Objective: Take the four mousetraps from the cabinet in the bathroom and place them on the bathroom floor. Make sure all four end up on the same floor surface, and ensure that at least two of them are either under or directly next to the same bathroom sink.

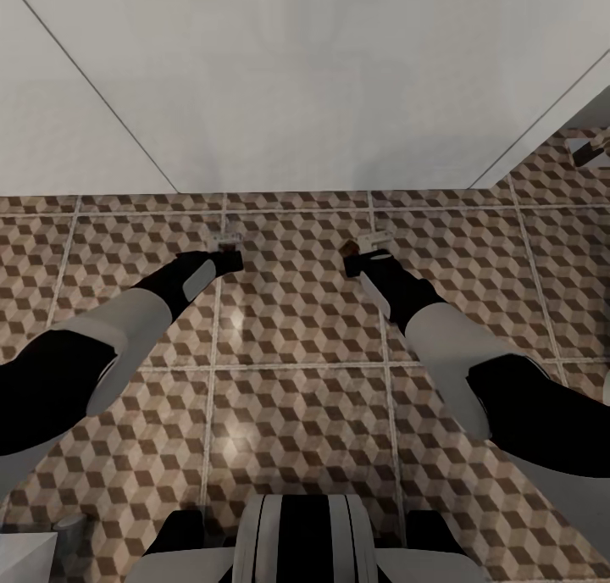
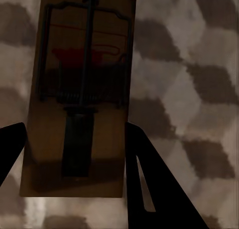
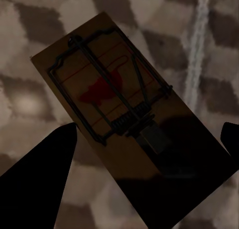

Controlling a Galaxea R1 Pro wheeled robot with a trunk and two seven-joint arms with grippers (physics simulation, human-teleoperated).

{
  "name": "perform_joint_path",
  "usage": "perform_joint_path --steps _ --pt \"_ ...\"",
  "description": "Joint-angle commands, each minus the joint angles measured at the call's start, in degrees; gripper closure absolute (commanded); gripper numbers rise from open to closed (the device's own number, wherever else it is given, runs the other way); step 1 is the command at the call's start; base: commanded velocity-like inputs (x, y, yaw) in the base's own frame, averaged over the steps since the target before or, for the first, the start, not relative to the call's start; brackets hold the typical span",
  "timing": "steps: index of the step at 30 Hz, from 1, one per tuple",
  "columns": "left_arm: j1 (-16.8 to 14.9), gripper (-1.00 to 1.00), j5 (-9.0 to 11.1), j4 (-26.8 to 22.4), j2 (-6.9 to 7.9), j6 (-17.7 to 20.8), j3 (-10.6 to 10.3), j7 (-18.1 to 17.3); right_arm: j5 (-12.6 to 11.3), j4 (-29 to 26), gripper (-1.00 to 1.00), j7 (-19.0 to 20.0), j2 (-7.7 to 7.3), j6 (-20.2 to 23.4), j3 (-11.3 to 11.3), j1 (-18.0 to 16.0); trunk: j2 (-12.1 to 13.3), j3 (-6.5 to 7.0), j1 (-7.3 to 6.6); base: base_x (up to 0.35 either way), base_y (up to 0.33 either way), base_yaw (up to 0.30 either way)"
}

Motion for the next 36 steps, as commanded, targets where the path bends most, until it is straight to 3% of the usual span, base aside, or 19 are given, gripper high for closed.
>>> perform_joint_path --steps 1,36 --pt "0.0 1.00 0.6 -0.1 0.02 0.3 -0.5 0.4 -0.5 -0.1 1.00 -0.4 -0.04 0.1 0.5 0.0 0.0 -0.03 -0.01 0.000 0.000 0.000" --pt "0.0 1.00 0.8 -2.1 -0.34 0.7 -0.3 0.4 -0.5 -0.1 1.00 -0.4 -0.04 -1.0 0.6 0.0 0.0 -0.03 -0.01 0.000 0.000 0.000"
